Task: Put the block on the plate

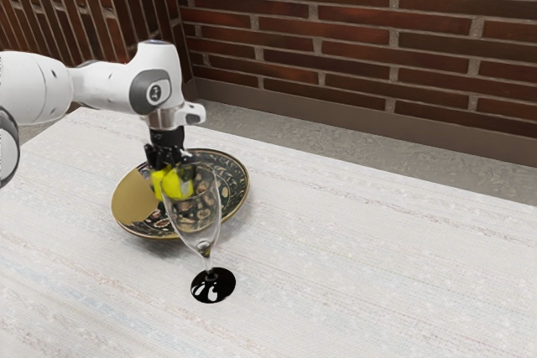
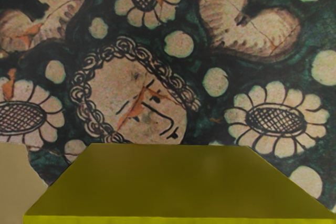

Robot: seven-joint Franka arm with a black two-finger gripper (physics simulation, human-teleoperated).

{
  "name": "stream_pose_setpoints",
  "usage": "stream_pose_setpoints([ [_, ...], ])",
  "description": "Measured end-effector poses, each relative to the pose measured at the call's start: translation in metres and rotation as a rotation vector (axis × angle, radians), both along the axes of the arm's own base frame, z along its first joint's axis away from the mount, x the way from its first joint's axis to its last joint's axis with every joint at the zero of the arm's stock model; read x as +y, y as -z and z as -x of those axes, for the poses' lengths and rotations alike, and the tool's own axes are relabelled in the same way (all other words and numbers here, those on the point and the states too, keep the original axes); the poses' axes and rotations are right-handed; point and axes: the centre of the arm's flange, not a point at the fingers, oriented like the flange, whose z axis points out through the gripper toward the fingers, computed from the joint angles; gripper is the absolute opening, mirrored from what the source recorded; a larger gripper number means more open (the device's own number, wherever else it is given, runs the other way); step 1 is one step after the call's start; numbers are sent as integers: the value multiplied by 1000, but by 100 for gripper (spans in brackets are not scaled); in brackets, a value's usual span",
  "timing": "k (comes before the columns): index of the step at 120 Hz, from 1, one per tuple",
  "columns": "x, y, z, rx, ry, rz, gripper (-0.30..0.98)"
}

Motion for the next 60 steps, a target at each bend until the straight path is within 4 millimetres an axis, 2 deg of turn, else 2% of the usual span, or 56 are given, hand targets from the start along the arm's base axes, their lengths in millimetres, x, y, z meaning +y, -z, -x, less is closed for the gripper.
stream_pose_setpoints([
  [22, 2, 18, -3, 19, 0, 9, 35],
  [40, 3, 24, -3, 28, -2, 15, 50],
  [49, 4, 15, -3, 16, -3, 12, 56],
  [60, 3, -19, 1, -25, -4, -3, 60],
])
